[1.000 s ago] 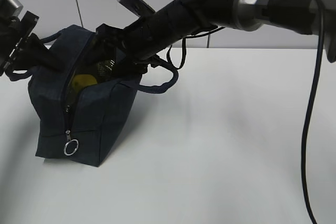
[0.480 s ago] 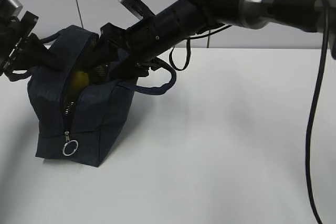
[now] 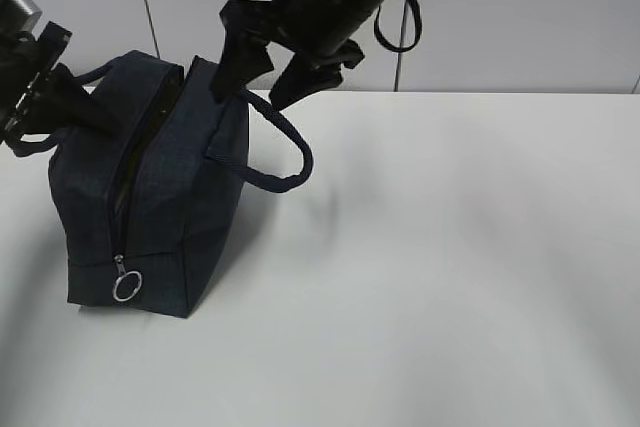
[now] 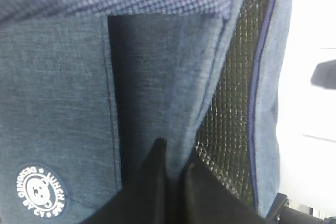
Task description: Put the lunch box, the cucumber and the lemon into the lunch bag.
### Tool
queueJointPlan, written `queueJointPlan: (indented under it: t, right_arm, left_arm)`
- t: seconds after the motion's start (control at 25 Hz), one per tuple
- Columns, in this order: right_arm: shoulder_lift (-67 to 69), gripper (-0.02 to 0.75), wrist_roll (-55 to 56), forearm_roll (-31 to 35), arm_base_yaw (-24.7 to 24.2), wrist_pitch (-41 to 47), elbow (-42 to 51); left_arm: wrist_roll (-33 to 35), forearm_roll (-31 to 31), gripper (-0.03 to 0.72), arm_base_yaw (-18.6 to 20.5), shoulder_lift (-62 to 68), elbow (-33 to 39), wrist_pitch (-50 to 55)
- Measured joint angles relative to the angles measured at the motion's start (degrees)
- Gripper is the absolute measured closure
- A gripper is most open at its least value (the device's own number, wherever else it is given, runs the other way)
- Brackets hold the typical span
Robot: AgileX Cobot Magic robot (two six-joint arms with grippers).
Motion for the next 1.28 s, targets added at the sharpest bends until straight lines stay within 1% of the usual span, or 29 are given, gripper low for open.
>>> queueJointPlan:
  t: [0.12,0.4,0.76,0.96,1.12,1.28]
  right_arm:
    - [0.0,0.164,3.3,-2.4,0.4,0.1,-0.1]
    - [0.1,0.164,8.5,-2.5,2.0,-6.4,-0.1]
    - [3.7,0.164,11.5,-2.6,3.0,-8.3,-0.1]
    - [6.3,0.164,11.9,-1.9,3.2,-8.8,-0.1]
    - [6.4,0.164,12.0,0.9,3.2,-10.2,-0.1]
    - [6.4,0.164,12.0,1.8,3.2,-10.4,-0.1]
  left_arm:
    - [0.0,0.0,0.697,0.0,0.0,0.0,0.0]
    - [0.0,0.0,0.697,0.0,0.0,0.0,0.0]
    - [0.2,0.0,0.697,0.0,0.0,0.0,0.0]
    - [0.3,0.0,0.697,0.0,0.0,0.0,0.0]
    - [0.3,0.0,0.697,0.0,0.0,0.0,0.0]
    - [0.3,0.0,0.697,0.0,0.0,0.0,0.0]
